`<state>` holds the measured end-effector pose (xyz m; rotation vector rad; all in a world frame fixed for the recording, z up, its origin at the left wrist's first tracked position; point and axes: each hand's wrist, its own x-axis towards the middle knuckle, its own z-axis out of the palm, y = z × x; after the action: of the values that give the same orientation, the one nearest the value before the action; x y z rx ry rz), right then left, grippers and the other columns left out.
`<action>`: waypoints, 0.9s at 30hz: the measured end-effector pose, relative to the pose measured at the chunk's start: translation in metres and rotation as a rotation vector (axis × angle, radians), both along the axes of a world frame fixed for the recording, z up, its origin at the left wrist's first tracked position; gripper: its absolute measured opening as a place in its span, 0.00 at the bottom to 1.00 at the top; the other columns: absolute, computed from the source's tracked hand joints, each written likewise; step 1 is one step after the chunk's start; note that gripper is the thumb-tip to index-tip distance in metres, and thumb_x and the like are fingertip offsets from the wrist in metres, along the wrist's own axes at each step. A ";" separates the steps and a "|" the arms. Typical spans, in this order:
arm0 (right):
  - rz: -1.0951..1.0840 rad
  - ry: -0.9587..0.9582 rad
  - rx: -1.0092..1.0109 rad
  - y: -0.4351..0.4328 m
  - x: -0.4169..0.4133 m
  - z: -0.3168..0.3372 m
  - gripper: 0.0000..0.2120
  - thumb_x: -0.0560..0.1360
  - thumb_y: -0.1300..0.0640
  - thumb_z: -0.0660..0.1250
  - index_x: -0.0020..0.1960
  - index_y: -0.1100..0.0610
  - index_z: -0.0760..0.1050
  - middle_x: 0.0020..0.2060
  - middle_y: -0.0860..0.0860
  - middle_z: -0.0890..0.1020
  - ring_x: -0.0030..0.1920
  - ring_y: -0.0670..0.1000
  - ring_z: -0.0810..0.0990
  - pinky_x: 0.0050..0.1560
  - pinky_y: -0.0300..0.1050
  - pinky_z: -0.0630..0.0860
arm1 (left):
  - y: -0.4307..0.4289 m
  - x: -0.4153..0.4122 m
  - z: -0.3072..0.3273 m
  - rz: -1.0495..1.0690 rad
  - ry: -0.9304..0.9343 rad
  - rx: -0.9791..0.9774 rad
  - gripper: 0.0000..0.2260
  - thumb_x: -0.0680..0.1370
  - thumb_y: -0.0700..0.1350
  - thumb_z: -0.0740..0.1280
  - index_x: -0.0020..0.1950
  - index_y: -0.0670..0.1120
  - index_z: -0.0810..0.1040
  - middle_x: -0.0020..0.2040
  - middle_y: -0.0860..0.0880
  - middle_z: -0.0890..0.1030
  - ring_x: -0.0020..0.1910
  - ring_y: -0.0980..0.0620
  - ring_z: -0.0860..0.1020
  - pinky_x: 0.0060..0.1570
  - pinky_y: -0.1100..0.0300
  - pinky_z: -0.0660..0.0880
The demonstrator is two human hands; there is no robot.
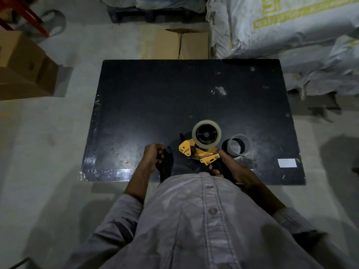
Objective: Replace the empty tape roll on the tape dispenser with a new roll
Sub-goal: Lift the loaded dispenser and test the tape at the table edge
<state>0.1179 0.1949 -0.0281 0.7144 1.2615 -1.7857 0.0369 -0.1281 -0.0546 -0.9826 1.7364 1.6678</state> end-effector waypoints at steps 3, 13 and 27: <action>-0.026 0.085 0.076 0.003 0.009 -0.007 0.28 0.85 0.37 0.65 0.50 0.64 0.80 0.35 0.58 0.80 0.28 0.53 0.72 0.27 0.45 0.67 | -0.005 -0.025 0.007 -0.318 0.150 -0.162 0.15 0.83 0.44 0.70 0.37 0.46 0.77 0.27 0.50 0.72 0.29 0.48 0.70 0.30 0.59 0.63; 0.054 0.282 0.310 -0.015 0.021 -0.027 0.27 0.82 0.35 0.71 0.44 0.60 0.85 0.41 0.75 0.81 0.37 0.61 0.80 0.46 0.52 0.76 | 0.016 -0.088 0.032 -1.101 0.475 -0.762 0.10 0.86 0.50 0.70 0.46 0.48 0.77 0.43 0.46 0.81 0.43 0.44 0.80 0.43 0.53 0.72; 0.210 0.183 0.545 -0.028 0.056 -0.018 0.22 0.86 0.39 0.68 0.38 0.50 0.78 0.29 0.45 0.82 0.28 0.37 0.79 0.40 0.33 0.76 | 0.055 -0.093 0.006 -1.236 0.402 -1.055 0.36 0.79 0.76 0.66 0.68 0.46 0.80 0.62 0.41 0.86 0.63 0.37 0.85 0.60 0.47 0.79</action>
<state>0.1742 0.1665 -0.0465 0.6874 1.9083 -1.3647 -0.0559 -0.0735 -0.0486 0.2588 2.6576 0.0850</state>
